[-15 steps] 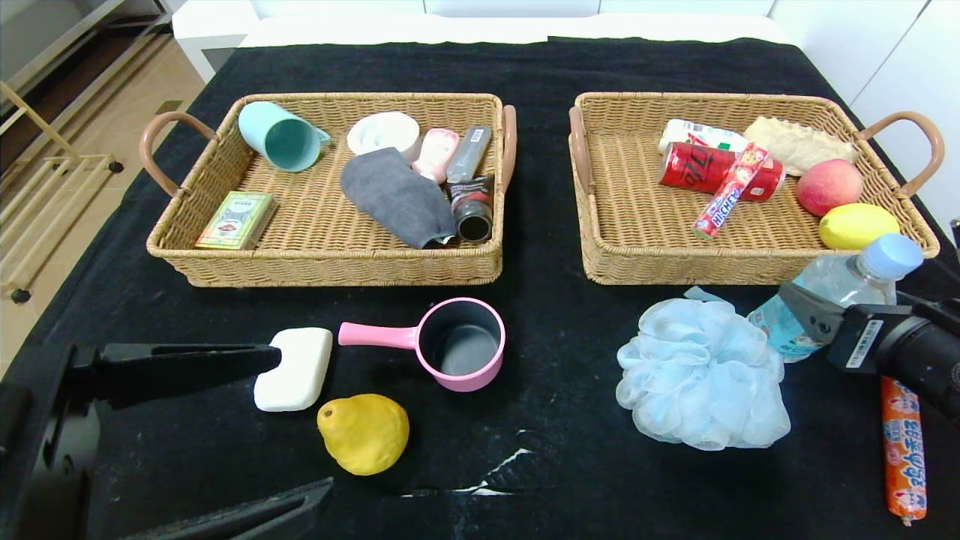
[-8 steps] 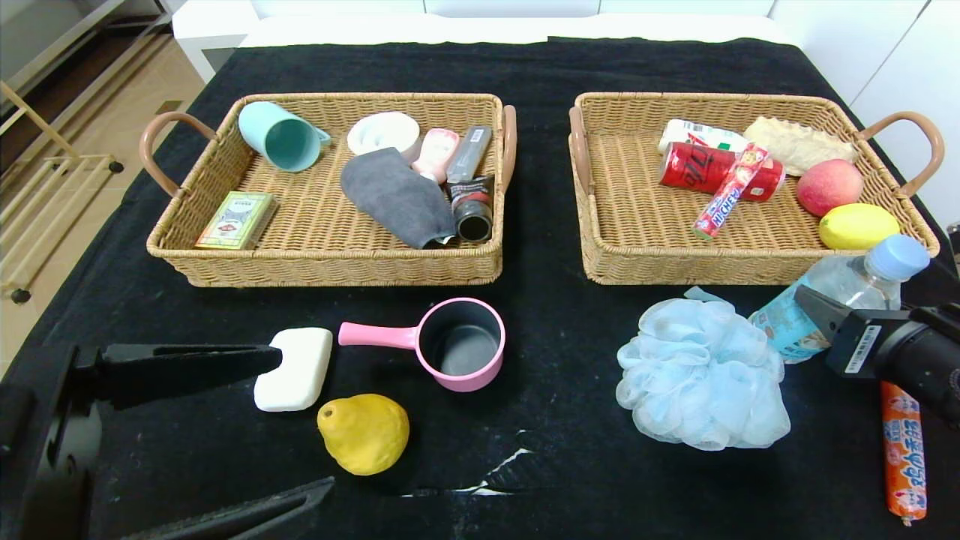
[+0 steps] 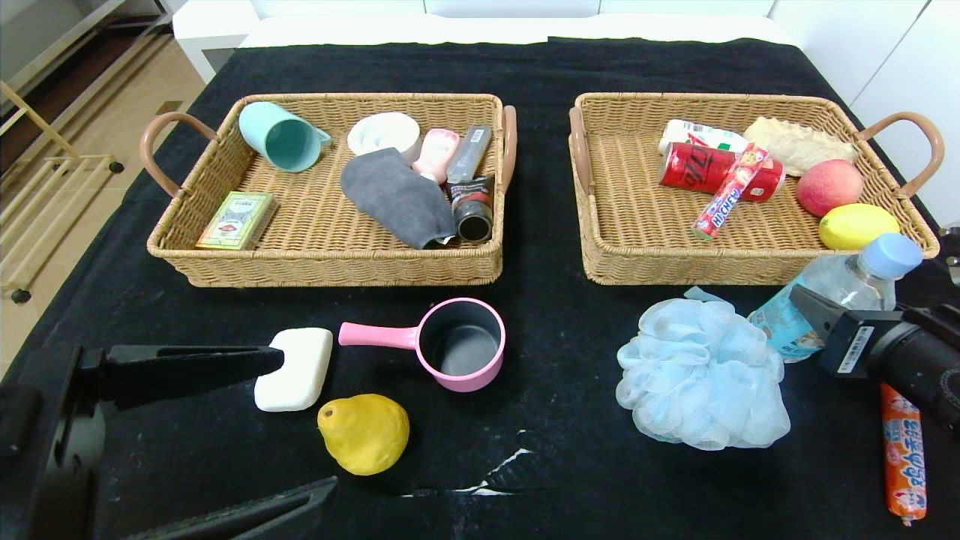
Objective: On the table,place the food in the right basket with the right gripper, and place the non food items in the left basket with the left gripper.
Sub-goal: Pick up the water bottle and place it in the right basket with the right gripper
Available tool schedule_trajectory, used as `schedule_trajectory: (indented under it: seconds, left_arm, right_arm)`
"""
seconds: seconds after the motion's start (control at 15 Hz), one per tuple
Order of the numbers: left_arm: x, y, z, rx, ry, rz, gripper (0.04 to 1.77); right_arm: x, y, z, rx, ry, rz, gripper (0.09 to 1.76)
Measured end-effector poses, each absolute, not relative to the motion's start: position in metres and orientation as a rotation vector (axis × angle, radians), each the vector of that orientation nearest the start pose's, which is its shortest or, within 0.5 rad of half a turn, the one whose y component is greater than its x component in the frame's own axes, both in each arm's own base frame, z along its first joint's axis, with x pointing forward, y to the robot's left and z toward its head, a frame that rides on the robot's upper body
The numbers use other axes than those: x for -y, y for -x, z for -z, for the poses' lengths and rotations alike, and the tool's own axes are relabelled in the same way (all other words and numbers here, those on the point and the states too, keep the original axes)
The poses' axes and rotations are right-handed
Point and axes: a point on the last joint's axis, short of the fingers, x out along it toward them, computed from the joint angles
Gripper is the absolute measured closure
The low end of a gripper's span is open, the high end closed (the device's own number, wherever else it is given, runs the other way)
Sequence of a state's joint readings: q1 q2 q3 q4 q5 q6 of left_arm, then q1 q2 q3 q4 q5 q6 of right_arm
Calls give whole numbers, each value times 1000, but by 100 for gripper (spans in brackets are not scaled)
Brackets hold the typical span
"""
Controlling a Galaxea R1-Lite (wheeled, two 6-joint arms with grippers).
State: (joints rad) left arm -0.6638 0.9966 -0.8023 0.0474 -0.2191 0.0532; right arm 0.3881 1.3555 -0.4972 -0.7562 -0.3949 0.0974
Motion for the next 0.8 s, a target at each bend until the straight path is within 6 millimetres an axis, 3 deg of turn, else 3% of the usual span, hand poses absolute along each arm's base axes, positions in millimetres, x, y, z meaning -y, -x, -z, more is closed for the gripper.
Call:
schedule_trajectory:
  seconds: [0.33,0.8]
  left_arm:
    - [79,-93,-268,-221,-107,880,5]
    - [79,-94,-267,-222,-107,880,5]
  right_arm:
    - [-70,-188,-206,-93,-58,-66,89]
    - [-67,-175,-255,-37,-54,-82,89]
